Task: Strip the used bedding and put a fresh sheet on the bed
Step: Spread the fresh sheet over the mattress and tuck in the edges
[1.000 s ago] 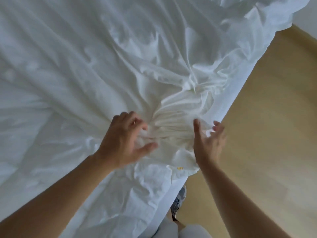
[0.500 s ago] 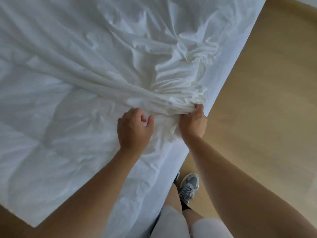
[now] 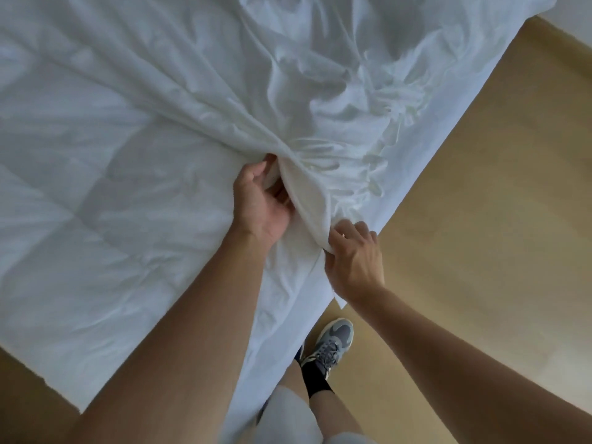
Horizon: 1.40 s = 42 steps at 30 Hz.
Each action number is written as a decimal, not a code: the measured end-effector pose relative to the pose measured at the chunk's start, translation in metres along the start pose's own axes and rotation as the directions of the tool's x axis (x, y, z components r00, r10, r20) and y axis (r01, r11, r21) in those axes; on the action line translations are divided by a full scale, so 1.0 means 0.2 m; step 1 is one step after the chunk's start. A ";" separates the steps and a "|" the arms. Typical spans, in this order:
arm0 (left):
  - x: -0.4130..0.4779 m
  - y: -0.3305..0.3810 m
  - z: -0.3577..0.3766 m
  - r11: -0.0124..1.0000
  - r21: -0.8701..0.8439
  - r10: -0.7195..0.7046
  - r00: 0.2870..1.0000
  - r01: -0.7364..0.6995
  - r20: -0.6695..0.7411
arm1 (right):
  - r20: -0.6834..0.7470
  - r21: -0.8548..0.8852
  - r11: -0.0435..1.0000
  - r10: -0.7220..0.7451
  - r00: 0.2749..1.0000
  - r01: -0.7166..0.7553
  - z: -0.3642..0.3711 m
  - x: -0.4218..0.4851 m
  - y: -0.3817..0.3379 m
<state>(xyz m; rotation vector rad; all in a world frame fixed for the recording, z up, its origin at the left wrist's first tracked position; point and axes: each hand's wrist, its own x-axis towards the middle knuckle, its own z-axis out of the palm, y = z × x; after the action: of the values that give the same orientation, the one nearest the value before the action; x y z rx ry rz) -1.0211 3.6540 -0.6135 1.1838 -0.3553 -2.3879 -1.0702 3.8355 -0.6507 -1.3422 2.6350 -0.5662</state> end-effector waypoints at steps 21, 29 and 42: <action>0.04 -0.30 0.20 0.906 0.393 -0.146 0.987 0.158 -0.061 | 0.481 -0.015 0.890 0.406 0.777 -0.456 0.06 1.34 0.27; -0.09 -0.59 0.11 0.842 0.539 0.343 0.771 0.001 -0.537 | 0.343 0.091 0.868 0.433 0.834 -0.488 -0.01 1.41 0.46; -0.51 -0.53 -0.23 0.867 0.490 0.480 0.404 -0.086 -0.779 | 0.139 0.041 0.878 0.468 0.873 -0.477 -0.03 1.50 0.50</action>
<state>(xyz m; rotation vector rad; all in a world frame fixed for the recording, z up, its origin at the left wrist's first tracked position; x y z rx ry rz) -0.9590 3.7963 -0.6153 2.1530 -0.5996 -1.1061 -1.3259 3.6503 -0.6676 -0.6389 2.6623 -0.4800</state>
